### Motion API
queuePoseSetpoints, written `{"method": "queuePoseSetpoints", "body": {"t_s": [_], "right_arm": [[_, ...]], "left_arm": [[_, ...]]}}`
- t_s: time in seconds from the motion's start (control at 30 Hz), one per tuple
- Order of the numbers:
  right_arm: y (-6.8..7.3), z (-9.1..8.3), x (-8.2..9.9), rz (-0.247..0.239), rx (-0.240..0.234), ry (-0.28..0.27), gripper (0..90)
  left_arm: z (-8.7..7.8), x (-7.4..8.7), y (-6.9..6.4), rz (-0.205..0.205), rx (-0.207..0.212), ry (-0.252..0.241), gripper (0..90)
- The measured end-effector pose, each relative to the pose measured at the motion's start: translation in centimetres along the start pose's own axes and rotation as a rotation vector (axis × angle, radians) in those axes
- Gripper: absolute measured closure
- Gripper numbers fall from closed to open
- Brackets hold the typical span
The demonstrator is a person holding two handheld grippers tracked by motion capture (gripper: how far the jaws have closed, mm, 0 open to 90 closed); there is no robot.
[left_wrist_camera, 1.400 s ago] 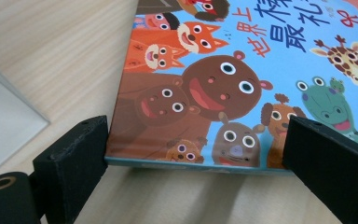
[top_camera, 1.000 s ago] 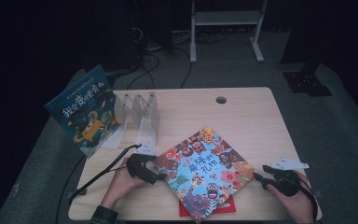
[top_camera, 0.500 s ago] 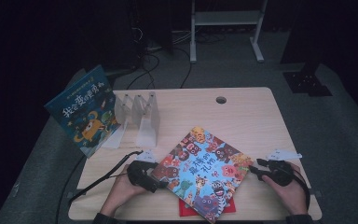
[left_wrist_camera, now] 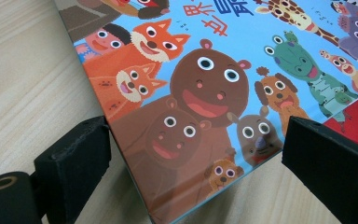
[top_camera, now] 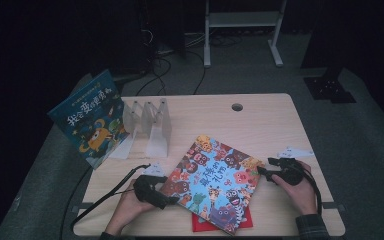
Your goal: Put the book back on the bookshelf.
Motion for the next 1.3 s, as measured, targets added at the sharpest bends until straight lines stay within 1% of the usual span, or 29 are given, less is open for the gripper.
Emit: {"method": "queuePoseSetpoints", "body": {"t_s": [0.03, 0.1, 0.2, 0.37, 0.43, 0.53, 0.7, 0.73, 0.77, 0.8, 0.83, 0.87, 0.9, 1.0, 1.07, 1.1, 1.17, 1.2, 1.23, 1.3], "right_arm": [[0.0, 0.3, 0.0, 0.002, -0.008, 0.012, 30.8], [-0.1, 0.9, -0.1, 0.026, -0.048, 0.009, 30.2], [0.0, 1.2, -0.1, 0.039, -0.074, 0.01, 29.7], [0.2, 1.2, 0.1, 0.048, -0.075, 0.0, 29.7], [0.5, 1.2, 0.1, 0.051, -0.077, -0.002, 29.8], [1.0, 1.3, 0.1, 0.042, -0.082, -0.003, 29.8], [2.4, 1.5, -0.1, 0.024, -0.094, 0.001, 29.6], [2.4, 1.5, -0.1, 0.024, -0.094, 0.001, 29.6], [3.1, 1.6, -0.2, 0.012, -0.099, 0.003, 29.5], [3.4, 1.6, -0.2, 0.011, -0.102, 0.004, 29.5], [3.4, 1.6, -0.2, 0.011, -0.102, 0.004, 29.5], [3.9, 1.5, -0.1, 0.006, -0.107, 0.0, 29.5], [4.1, 1.5, 0.0, 0.0, -0.109, -0.003, 29.5], [4.5, 1.2, 0.1, 0.001, -0.109, 0.001, 29.5], [4.5, 1.2, 0.2, -0.005, -0.11, -0.003, 29.7], [4.5, 1.1, 0.1, -0.014, -0.109, -0.003, 30.0], [4.6, 0.8, 0.1, -0.03, -0.084, -0.003, 34.4], [4.6, 0.5, 0.1, -0.05, -0.054, -0.006, 36.6], [4.7, 0.2, 0.0, -0.062, -0.038, -0.008, 37.6], [4.8, -0.6, 0.1, -0.061, -0.03, -0.027, 41.8]], "left_arm": [[0.0, 0.0, 0.0, 0.0, 0.0, 0.0, 7.2], [0.0, 0.0, 0.0, 0.001, -0.001, -0.001, 7.2], [0.0, 0.0, 0.0, 0.0, 0.0, 0.0, 7.2], [-0.2, 0.2, 0.0, -0.005, -0.011, -0.003, 7.2], [-0.4, 0.6, 0.1, -0.021, -0.007, -0.012, 7.3], [-0.9, 1.2, 0.1, -0.028, -0.009, -0.001, 7.2], [-2.0, 2.4, 0.0, -0.05, -0.015, -0.025, 7.3], [-2.0, 2.4, 0.0, -0.05, -0.015, -0.025, 7.2], [-2.5, 2.9, 0.1, -0.061, -0.017, -0.039, 7.2], [-2.7, 3.1, 0.1, -0.072, -0.018, -0.048, 7.2], [-2.7, 3.1, 0.1, -0.072, -0.018, -0.048, 7.3], [-3.0, 3.6, 0.1, -0.081, -0.018, -0.057, 7.3], [-3.2, 3.8, 0.1, -0.086, -0.019, -0.059, 7.3], [-3.3, 3.9, 0.2, -0.086, -0.019, -0.054, 7.3], [-3.3, 3.8, 0.4, -0.087, -0.012, -0.056, 7.2], [-3.5, 3.5, 0.6, -0.087, -0.017, -0.061, 7.2], [-3.8, 3.1, 1.0, -0.078, -0.043, -0.061, 6.9], [-3.9, 2.9, 1.1, -0.077, -0.045, -0.064, 6.8], [-4.1, 2.7, 1.4, -0.077, -0.046, -0.074, 6.2], [-4.2, 2.3, 1.9, -0.076, -0.052, -0.08, 6.2]]}}
Point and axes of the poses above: each handheld gripper's, and its own axes: z roughly forward along the jaws, x roughly out of its underside, y roughly to its left, the point moved 1 cm from there along z, roughly forward along the jaws, and after that the axes turned 6 degrees about x, right-handed, at the moved point
